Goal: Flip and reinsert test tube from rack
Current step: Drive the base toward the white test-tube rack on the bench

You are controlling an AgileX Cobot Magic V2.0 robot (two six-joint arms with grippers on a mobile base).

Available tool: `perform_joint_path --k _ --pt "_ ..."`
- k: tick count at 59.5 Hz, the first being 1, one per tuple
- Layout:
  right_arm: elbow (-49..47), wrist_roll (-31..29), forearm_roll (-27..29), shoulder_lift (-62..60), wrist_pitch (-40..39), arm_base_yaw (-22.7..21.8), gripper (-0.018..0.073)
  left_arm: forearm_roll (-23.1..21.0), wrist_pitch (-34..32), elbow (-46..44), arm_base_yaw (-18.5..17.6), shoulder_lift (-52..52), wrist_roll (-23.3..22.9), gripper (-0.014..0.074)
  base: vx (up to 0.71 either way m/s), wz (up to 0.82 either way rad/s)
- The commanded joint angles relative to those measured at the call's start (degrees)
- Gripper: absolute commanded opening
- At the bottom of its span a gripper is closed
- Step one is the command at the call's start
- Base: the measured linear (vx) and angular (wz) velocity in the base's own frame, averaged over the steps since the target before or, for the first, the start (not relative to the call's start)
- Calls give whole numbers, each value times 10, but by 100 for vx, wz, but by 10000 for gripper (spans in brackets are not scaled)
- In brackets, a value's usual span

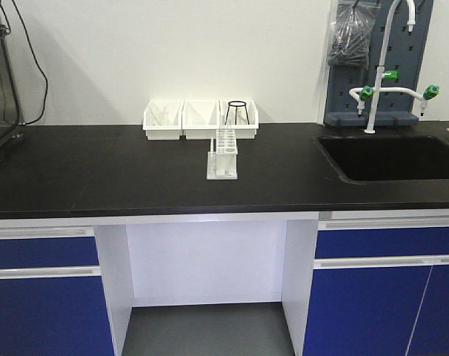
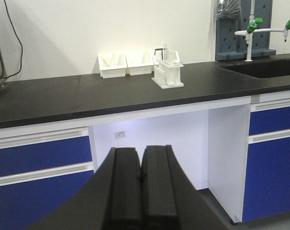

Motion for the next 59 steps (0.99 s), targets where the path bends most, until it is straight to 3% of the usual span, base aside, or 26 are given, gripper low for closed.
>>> perform_joint_path --k 1,59 --pt "1 -2 -3 9 -45 -3 -7 0 -46 -3 0 -5 -1 -6 0 0" --pt "1 -2 -3 9 -45 -3 -7 0 -46 -3 0 -5 -1 -6 1 1"
